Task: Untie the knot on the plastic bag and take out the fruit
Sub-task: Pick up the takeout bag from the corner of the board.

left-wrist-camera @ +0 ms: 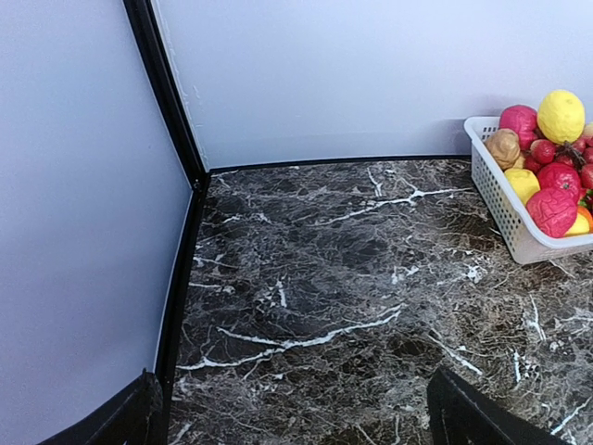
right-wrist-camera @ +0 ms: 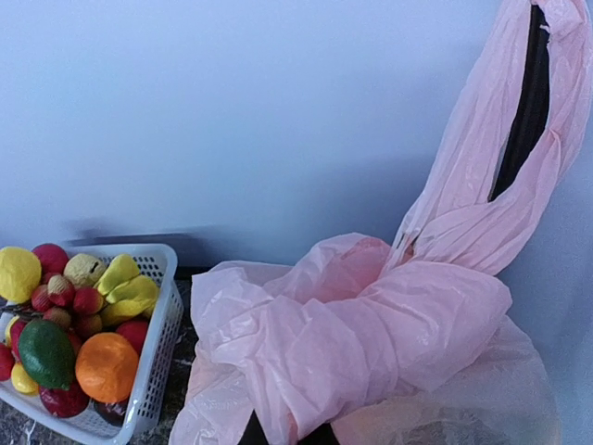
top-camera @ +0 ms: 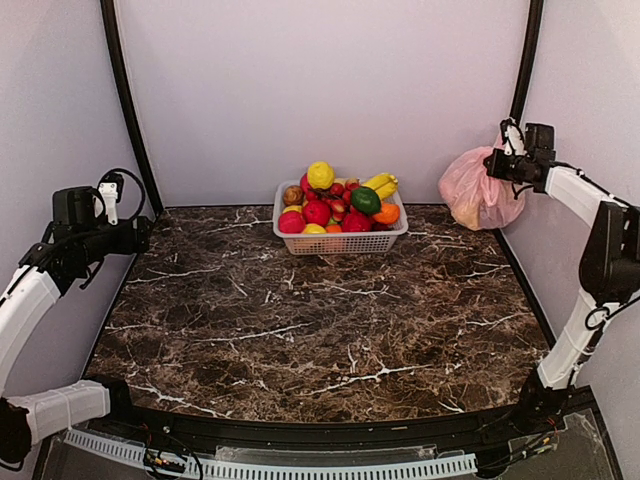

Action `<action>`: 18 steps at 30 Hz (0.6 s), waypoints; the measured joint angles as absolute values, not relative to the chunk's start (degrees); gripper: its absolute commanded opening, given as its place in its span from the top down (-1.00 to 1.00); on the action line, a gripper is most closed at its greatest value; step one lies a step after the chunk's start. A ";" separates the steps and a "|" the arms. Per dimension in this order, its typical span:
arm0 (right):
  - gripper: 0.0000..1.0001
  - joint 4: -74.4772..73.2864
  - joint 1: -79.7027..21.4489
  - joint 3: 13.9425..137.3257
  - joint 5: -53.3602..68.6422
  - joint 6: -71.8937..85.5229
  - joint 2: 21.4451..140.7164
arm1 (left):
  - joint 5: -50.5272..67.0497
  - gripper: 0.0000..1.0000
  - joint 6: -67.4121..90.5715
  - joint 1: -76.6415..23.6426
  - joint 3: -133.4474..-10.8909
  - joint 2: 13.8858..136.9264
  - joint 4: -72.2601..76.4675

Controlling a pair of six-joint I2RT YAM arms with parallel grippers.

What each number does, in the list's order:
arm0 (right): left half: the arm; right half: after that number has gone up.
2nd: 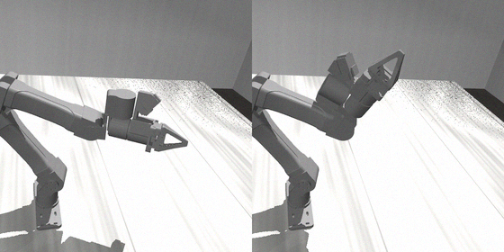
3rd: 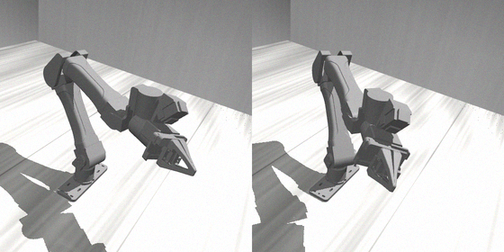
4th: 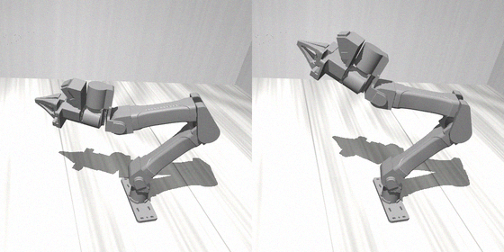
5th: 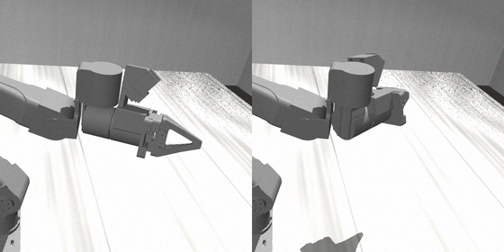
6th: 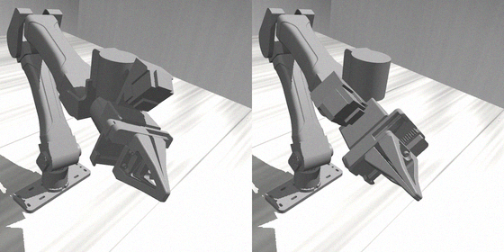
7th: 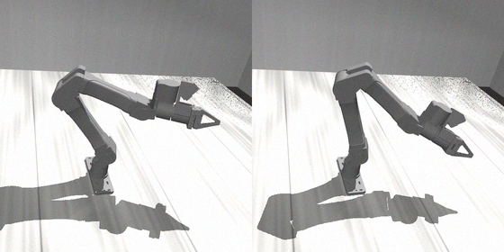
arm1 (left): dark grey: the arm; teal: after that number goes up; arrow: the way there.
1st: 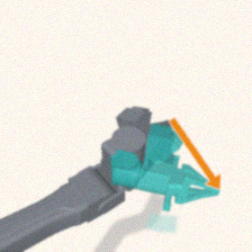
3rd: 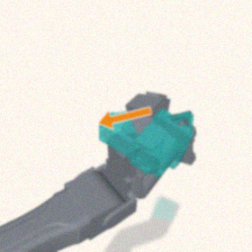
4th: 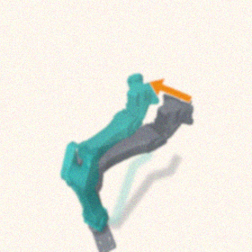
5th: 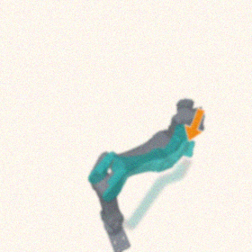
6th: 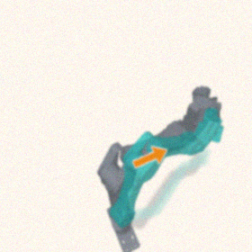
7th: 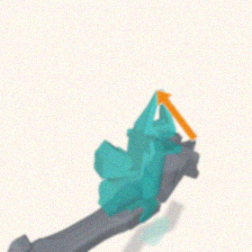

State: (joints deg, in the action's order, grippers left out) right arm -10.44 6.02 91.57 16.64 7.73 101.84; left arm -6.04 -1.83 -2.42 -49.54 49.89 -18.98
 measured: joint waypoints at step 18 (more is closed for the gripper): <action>1.00 -7.40 -5.52 63.29 27.42 11.00 67.88 | 10.92 -0.89 2.20 -2.83 -49.45 50.37 -18.04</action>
